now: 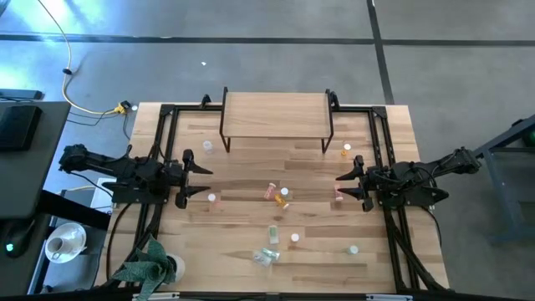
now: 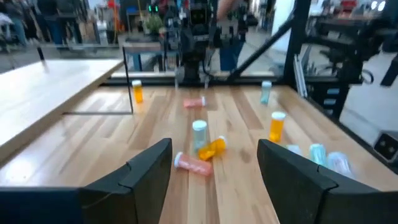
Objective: Pick and place medicine bottles onto shelf by color
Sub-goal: Put the left pink pill bottle on the shelf
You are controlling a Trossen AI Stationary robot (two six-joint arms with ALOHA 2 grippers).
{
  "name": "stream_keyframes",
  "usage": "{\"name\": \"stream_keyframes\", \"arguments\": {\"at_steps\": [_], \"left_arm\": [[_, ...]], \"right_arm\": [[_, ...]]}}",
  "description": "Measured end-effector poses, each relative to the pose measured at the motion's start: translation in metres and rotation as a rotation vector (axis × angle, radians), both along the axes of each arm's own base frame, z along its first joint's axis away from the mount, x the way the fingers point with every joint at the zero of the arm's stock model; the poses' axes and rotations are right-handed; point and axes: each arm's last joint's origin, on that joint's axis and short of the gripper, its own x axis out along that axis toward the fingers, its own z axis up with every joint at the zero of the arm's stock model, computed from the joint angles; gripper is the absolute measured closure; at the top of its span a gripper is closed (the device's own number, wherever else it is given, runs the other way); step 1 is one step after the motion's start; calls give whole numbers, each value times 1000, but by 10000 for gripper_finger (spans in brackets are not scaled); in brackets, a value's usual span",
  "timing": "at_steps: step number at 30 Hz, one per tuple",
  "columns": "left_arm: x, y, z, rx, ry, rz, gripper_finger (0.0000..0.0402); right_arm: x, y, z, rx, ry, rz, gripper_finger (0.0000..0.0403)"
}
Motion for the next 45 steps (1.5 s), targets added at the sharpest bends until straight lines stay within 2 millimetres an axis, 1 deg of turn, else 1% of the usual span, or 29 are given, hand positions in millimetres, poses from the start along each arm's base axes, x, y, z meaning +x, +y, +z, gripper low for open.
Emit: {"name": "stream_keyframes", "arguments": {"at_steps": [4, 7, 11, 15, 18, 22, 30, 38, 45], "left_arm": [[3, 0, 19, 4, 99, 27, 177], [5, 1, 33, -30, 175, 52, 177], [9, 0, 40, -92, 307, 74, 177], [14, -2, 32, -137, 426, 47, 177], [19, -4, 28, -151, 476, 23, 177], [26, -6, 19, -137, 552, 51, 177], [39, -12, 2, -170, 688, 77, 177], [44, -20, -8, -182, 764, 72, 177], [48, -21, -16, -141, 803, 118, 177]], "right_arm": [[0, 0, 0, 0, 0, 0, 240], [0, 0, 0, 0, 0, 0, 240], [0, 0, 0, 0, 0, 0, 240], [0, 0, 0, 0, 0, 0, 240], [0, 0, 0, 0, 0, 0, 240], [0, 0, 0, 0, 0, 0, 240], [0, 0, 0, 0, 0, 0, 240], [0, 0, 0, 0, 0, 0, 240], [0, 0, 0, 0, 0, 0, 240]]}}
